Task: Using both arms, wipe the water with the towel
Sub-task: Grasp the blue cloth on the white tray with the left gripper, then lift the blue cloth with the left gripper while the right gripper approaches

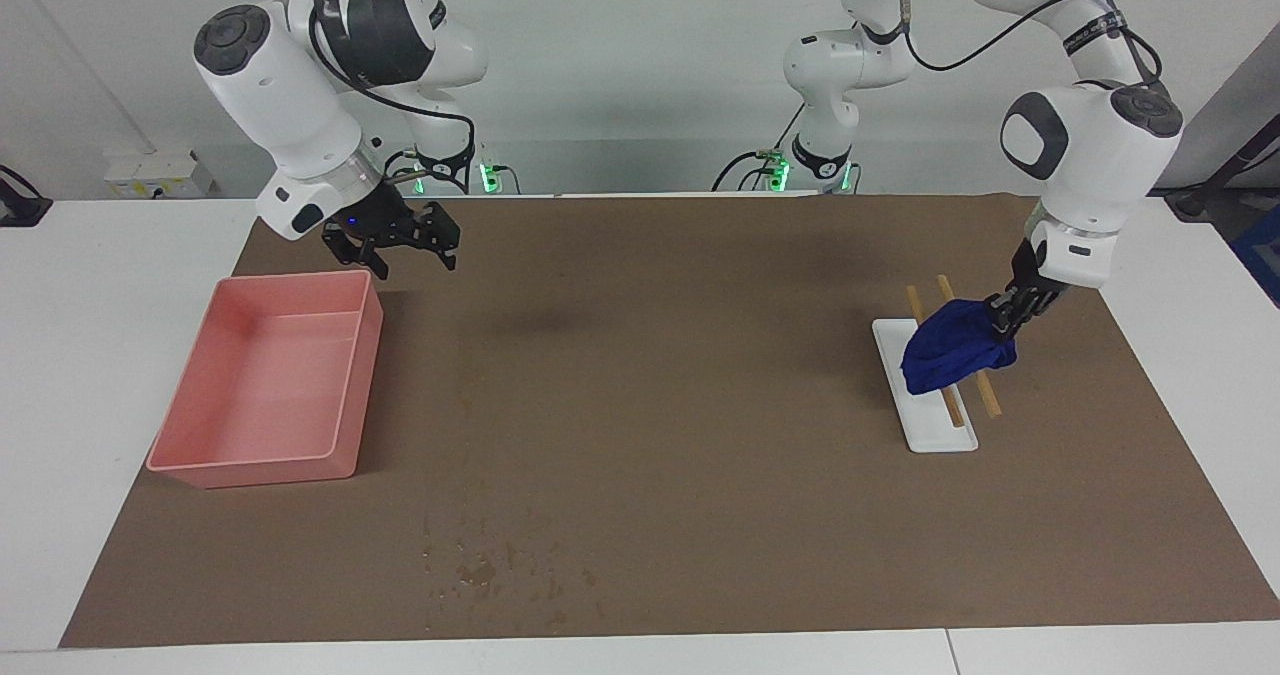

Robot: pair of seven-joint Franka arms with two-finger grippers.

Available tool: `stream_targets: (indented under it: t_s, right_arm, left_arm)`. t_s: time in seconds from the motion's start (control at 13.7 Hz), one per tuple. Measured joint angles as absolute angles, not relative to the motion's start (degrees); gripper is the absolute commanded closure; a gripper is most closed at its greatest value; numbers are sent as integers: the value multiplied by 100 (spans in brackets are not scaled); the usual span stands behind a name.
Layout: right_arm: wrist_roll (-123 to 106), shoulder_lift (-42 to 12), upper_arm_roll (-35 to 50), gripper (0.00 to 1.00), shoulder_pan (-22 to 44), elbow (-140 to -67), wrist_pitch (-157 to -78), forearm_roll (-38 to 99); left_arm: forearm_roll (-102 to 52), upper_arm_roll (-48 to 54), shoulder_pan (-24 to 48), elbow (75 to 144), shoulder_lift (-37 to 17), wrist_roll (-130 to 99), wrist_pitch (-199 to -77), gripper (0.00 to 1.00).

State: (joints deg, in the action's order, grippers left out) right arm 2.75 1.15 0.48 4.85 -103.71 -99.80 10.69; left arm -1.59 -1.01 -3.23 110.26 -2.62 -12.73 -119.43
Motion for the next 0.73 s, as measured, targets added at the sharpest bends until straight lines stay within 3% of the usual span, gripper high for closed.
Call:
stream_targets:
  t_s: [0.36, 0.73]
  right_arm:
    - [-253, 126, 46, 0, 488, -10474, -10116, 1067]
    - [2067, 72, 89, 0, 903, -10838, -10588, 1831]
  left_arm:
    - [-1576, -27, -306, 10523, -270, -2812, -11371, 100]
    - [-2550, 799, -175, 10443, -171, -6166, -11399, 100]
